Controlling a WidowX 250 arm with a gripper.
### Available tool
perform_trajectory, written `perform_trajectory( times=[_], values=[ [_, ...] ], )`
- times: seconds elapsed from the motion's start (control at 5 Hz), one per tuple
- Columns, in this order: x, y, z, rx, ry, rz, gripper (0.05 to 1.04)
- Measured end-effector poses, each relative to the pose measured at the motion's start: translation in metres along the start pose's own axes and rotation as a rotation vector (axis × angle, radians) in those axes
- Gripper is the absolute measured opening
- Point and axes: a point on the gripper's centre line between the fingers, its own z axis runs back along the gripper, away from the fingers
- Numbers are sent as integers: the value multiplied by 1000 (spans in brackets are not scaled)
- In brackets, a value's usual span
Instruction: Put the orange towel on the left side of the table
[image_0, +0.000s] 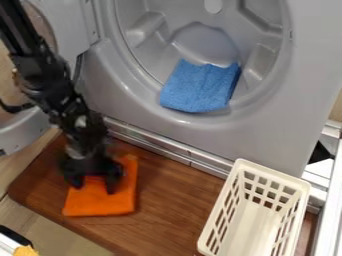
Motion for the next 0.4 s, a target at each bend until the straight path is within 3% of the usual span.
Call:
perform_trajectory(
  times=[0.4],
  values=[
    [13, 25, -5, 29, -1, 52, 1000]
  ],
)
